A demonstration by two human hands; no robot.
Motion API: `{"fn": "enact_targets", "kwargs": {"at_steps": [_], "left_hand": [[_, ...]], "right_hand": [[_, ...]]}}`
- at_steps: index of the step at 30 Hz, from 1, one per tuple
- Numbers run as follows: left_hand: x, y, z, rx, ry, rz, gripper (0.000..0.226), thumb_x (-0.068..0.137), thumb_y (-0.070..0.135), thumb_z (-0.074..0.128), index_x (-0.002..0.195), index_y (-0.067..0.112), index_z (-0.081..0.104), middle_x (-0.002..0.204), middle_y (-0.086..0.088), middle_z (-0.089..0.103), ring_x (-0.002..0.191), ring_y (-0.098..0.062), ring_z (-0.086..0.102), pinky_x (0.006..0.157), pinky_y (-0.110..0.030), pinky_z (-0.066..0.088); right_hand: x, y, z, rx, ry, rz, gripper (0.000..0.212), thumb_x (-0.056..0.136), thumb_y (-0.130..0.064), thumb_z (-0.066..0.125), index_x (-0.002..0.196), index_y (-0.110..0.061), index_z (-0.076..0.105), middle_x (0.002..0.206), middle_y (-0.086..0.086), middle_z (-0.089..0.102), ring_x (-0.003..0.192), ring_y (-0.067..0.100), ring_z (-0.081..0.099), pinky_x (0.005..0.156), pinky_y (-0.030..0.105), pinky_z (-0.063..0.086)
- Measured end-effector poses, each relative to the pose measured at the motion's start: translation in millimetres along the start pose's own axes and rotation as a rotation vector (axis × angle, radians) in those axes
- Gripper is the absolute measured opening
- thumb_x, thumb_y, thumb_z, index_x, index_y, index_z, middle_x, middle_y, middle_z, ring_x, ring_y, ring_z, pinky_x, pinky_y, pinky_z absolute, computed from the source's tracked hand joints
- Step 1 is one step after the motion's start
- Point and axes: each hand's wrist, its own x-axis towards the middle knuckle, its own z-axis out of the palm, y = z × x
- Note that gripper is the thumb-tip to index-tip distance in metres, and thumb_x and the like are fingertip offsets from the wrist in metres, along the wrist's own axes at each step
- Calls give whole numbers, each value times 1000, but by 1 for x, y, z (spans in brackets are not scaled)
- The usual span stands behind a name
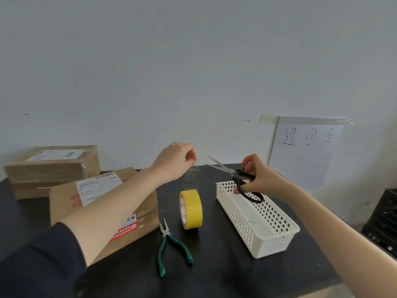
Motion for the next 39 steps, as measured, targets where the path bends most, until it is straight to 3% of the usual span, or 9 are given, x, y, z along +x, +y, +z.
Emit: {"fn": "enact_targets", "kwargs": {"at_steps": [5, 9, 13, 23, 30, 34, 39], "left_hand": [[0, 2, 0, 17, -3, 9, 9, 92, 20, 56, 96, 17, 63, 97, 2, 64, 91, -13, 54, 81, -32, 51], [0, 2, -2, 28, -9, 11, 10, 92, 19, 56, 97, 16, 64, 98, 2, 65, 92, -13, 54, 82, -33, 51], [0, 2, -3, 39, -15, 8, 10, 92, 20, 56, 97, 16, 64, 100, 1, 65, 93, -14, 54, 83, -33, 51], [-1, 0, -4, 36, -17, 26, 9, 92, 20, 56, 96, 17, 63, 99, 2, 65, 93, -13, 54, 83, -32, 51], [-2, 1, -4, 28, -14, 35, 8, 92, 20, 56, 95, 17, 63, 99, 2, 64, 92, -12, 53, 83, -31, 50], [-1, 1, -4, 30, -17, 31, 8, 92, 20, 56, 96, 17, 63, 99, 3, 64, 92, -12, 53, 84, -32, 50], [-2, 3, -4, 27, -19, 27, 8, 92, 20, 56, 95, 17, 63, 99, 3, 64, 93, -12, 53, 83, -31, 50]], "right_hand": [[9, 3, -5, -140, -76, -37, 77, 58, -26, 93, 114, -24, 40, 108, -2, 50, 83, 13, 52, 81, 32, 50], [18, -4, -3, -235, -112, -100, 77, 57, -24, 92, 114, -22, 41, 103, -2, 51, 80, 12, 51, 70, 25, 44], [29, -10, 5, -283, -128, -127, 77, 57, -25, 92, 114, -21, 40, 98, -1, 51, 82, 17, 51, 74, 35, 49], [46, -15, 23, -248, -133, -148, 75, 55, -23, 92, 110, -21, 41, 93, -1, 54, 80, 16, 52, 75, 38, 51], [50, -18, 31, -222, -129, -167, 74, 54, -21, 92, 110, -20, 43, 98, 3, 57, 95, 26, 59, 82, 46, 54], [51, -17, 31, -224, -96, -169, 69, 56, -18, 91, 107, -19, 45, 100, 6, 59, 85, 17, 57, 78, 38, 52], [51, -17, 30, -304, -83, -186, 55, 58, -18, 86, 93, -23, 43, 80, -6, 54, 67, 13, 47, 59, 28, 41]]}}
